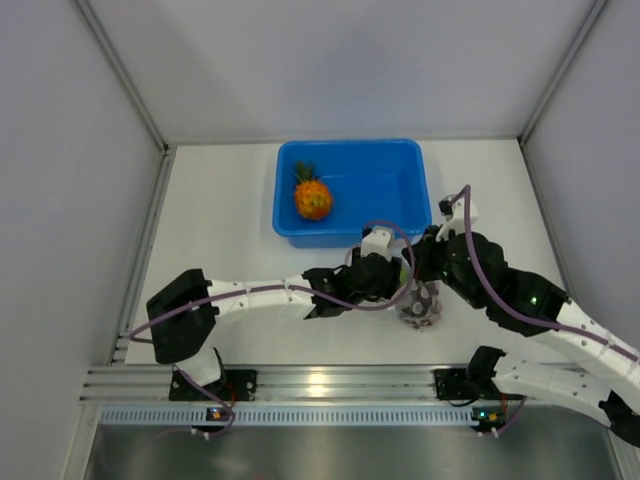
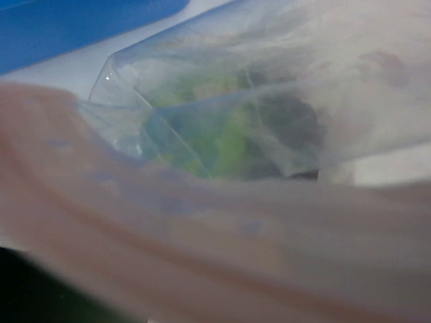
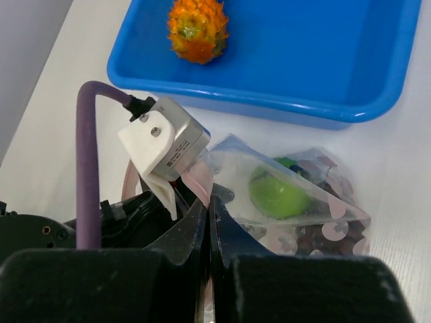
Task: Open the zip-top bag and remove the fake food
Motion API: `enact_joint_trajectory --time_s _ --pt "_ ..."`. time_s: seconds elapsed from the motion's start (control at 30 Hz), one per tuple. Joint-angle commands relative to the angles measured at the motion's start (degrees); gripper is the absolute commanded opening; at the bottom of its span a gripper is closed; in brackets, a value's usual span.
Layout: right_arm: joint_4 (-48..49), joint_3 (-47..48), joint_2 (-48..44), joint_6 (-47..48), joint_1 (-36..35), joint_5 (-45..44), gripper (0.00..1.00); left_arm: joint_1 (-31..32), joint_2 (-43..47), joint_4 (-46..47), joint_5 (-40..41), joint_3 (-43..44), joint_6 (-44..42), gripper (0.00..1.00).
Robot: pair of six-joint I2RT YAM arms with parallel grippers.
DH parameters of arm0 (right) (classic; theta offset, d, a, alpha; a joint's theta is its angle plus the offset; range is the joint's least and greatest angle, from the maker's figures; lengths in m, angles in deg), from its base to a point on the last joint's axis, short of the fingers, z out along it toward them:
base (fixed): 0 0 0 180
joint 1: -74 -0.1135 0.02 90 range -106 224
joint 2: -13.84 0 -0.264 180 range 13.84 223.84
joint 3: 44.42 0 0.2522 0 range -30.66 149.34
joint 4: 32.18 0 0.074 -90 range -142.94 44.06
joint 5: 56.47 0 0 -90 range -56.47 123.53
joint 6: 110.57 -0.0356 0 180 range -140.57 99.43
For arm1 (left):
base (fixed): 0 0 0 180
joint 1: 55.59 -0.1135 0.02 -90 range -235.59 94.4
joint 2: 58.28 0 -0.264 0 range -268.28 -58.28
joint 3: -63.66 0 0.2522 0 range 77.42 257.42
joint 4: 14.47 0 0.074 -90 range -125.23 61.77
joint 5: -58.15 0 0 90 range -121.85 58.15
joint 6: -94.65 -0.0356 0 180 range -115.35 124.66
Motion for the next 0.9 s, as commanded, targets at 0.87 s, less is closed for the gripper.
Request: enact_joint_trajectory --time_s 0.87 --pt "-2.5 -2.4 -6.0 0.5 1.6 -11.1 0.00 0.0 -9.2 8.1 1.6 2.7 7.7 0.46"
